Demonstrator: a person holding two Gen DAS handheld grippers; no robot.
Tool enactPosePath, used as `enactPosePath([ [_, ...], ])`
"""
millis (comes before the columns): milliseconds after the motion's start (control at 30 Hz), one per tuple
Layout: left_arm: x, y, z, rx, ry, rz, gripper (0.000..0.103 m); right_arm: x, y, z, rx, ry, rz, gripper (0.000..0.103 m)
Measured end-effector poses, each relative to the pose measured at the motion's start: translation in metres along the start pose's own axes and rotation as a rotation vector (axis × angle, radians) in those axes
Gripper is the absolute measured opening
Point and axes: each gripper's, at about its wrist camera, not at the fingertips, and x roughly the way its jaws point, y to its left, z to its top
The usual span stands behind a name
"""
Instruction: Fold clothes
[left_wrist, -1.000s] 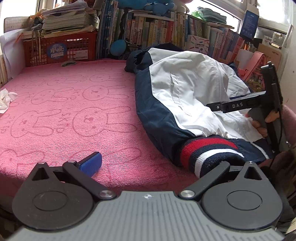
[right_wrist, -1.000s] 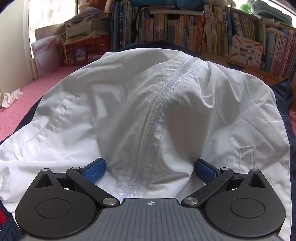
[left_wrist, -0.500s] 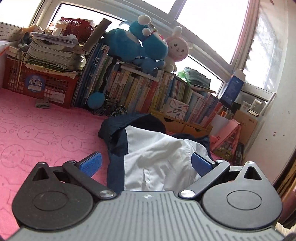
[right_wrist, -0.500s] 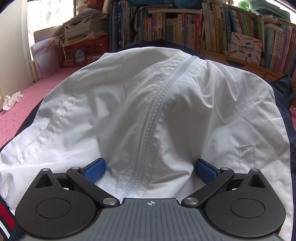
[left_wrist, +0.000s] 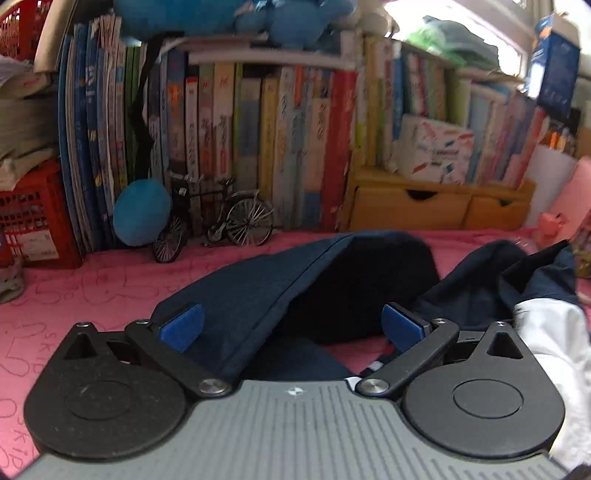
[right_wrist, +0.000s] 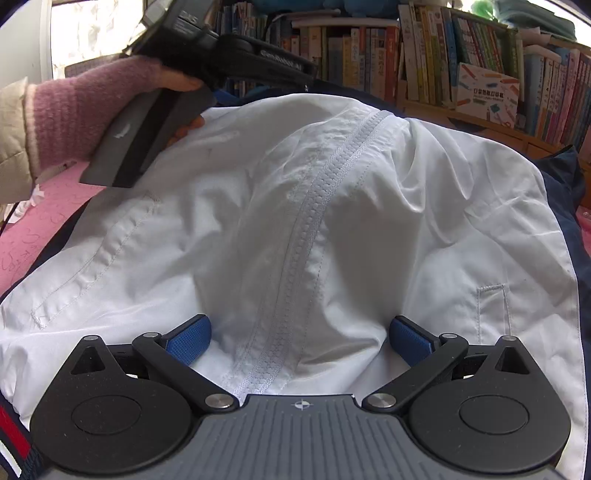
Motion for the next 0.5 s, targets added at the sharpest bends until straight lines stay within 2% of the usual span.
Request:
enactPosePath([
  [67,0.020,0.001,-0.007,0.001,0.054,0.053,0.103,0.000,0.000,0.000,0.000,0.000,0.000,0.103],
  [133,0.033,0.002,-0.015,0.014,0.093,0.071,0.103,0.000,0.000,0.000,0.001,0.000,0.001,0.103],
  [433,0.044,-0.003,-0.017,-0.010,0.115,0.156,0.103,0.000,0.001,0.000,0.002,-0.002,0.001,0.103],
  [467,0.044,-0.001,-0.015,-0.029,0.111,0.157,0.099,0.000,0.001,0.000,0.002,-0.002,0.001,0.103],
  [500,0.044,0.001,-0.012,-0.051,0.104,0.158,0.092,0.000,0.001,0.000,0.002,-0.002,0.001,0.103],
])
